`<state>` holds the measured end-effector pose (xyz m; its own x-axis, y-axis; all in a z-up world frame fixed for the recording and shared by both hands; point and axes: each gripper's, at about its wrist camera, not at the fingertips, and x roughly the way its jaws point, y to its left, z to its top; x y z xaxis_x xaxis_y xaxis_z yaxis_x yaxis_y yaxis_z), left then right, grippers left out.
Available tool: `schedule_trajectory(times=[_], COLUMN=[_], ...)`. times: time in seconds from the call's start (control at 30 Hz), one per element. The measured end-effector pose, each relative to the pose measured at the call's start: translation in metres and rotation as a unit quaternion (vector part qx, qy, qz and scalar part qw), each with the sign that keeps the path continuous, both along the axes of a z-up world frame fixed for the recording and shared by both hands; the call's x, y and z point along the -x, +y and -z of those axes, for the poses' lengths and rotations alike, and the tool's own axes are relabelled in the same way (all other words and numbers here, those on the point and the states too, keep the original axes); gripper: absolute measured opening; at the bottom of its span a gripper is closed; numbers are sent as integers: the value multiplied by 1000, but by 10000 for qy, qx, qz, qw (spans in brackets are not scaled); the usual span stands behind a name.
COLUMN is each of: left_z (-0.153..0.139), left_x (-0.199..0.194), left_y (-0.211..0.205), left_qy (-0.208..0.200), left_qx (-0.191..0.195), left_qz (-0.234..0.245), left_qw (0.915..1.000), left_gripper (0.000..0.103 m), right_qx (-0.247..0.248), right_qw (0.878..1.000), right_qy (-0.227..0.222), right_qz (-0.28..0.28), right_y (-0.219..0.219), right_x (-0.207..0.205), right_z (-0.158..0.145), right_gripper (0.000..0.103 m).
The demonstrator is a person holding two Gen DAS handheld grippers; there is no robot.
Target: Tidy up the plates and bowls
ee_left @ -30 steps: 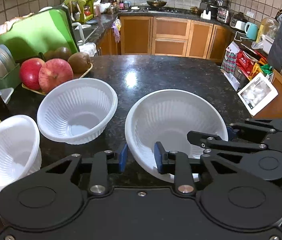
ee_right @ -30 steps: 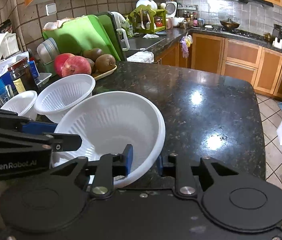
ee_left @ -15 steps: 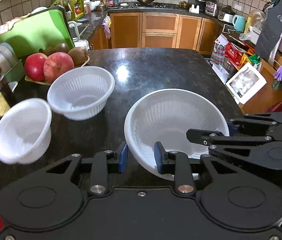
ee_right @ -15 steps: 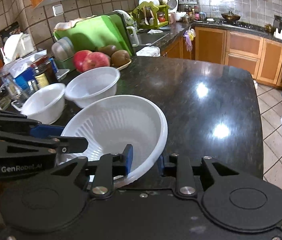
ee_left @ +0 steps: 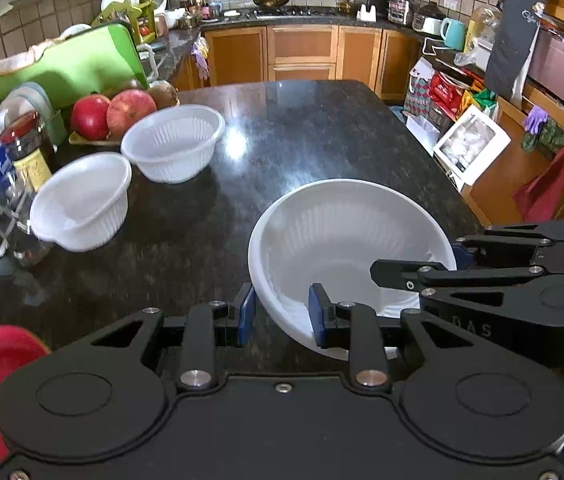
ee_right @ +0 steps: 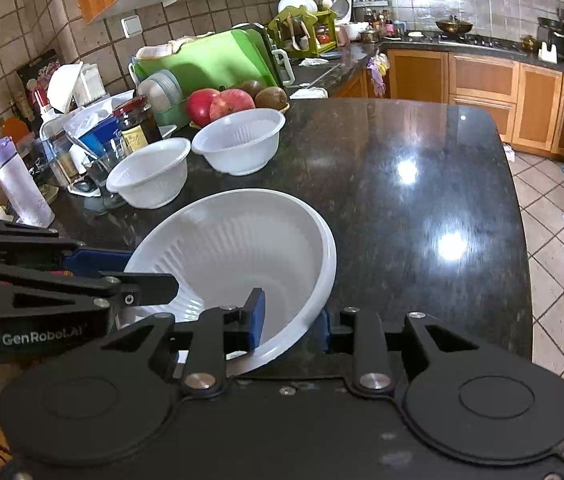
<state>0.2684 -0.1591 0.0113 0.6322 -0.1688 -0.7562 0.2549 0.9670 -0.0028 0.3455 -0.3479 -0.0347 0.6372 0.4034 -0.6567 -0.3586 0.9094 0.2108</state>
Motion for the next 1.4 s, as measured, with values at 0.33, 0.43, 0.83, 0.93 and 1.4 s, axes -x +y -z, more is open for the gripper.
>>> schedule_trajectory(times=[0.33,0.43,0.83,0.93,1.4], left_z=[7,14,18,19,13], left_x=[11,10,9,5,-1], left_y=[15,15,20,18,20], left_qy=[221,301,390,405,365], left_qx=[192,148,179,140,138], left_qz=[-108,-158,-230,-274,-434], left_qw=[9995,9993,9988,9987,9983], left_gripper=[36,36,36,36,36], right_qx=[-163,-158,-273,-256,-427], right_qw=[9996,9995,9987,9982,9971], right_qy=[248,246,296,365,271], right_qz=[21,111,313,395,564], right_y=[5,6,2,2,-4], right_x=[12,10,0,-5,-10], right_z=[7,8,10,13,7], right_gripper=[29,25,11,12,21])
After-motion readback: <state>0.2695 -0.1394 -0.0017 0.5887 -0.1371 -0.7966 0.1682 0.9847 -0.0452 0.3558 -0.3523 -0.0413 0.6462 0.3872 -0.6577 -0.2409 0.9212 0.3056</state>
